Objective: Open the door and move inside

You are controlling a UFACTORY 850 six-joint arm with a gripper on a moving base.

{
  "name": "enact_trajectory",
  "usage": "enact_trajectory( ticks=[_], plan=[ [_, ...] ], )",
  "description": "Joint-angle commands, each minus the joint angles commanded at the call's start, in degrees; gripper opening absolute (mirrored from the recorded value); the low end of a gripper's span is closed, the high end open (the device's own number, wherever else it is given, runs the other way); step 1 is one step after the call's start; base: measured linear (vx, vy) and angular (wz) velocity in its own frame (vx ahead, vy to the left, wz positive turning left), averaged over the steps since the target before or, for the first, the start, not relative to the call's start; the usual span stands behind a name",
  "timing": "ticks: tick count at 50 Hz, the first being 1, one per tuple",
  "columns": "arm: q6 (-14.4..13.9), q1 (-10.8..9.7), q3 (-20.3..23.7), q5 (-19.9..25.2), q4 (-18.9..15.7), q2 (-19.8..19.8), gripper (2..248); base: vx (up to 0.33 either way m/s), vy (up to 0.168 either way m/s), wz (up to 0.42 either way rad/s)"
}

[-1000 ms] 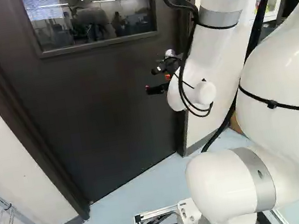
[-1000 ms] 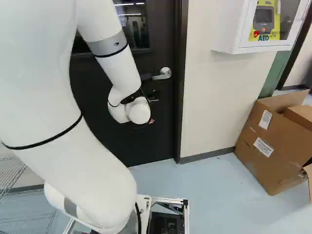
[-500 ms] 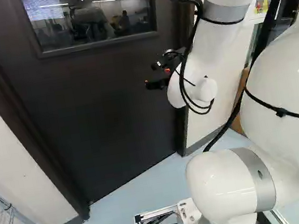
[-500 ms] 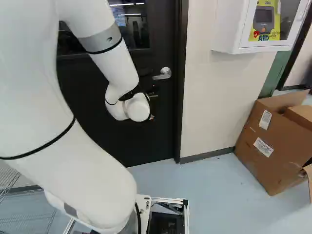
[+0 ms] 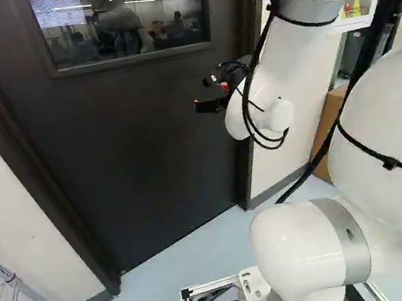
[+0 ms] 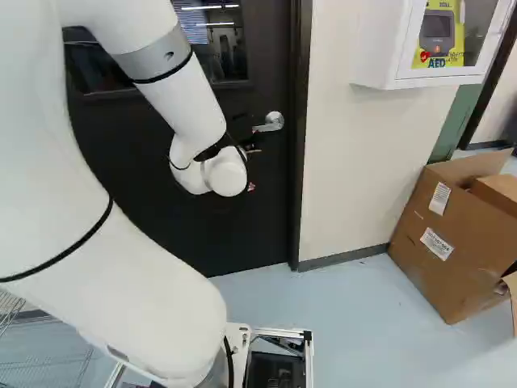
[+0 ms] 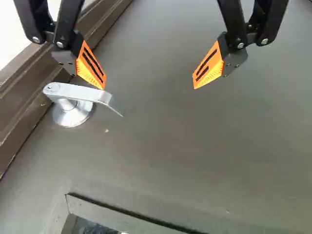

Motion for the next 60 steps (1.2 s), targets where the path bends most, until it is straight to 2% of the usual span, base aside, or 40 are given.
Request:
enact_trajectory(
  ticks=[17,31,41,60],
  plan=[
    [0.0,0.1,-1.7,0.0,0.0,0.7,247,0.000,0.000,0.000],
    [0.0,0.4,-6.2,0.0,0.0,-1.9,247,0.000,0.000,0.000],
    [0.0,-0.2,-9.4,0.0,0.0,-4.0,247,0.000,0.000,0.000],
    [0.0,-0.8,-11.5,0.0,0.0,-7.4,247,0.000,0.000,0.000]
  ],
)
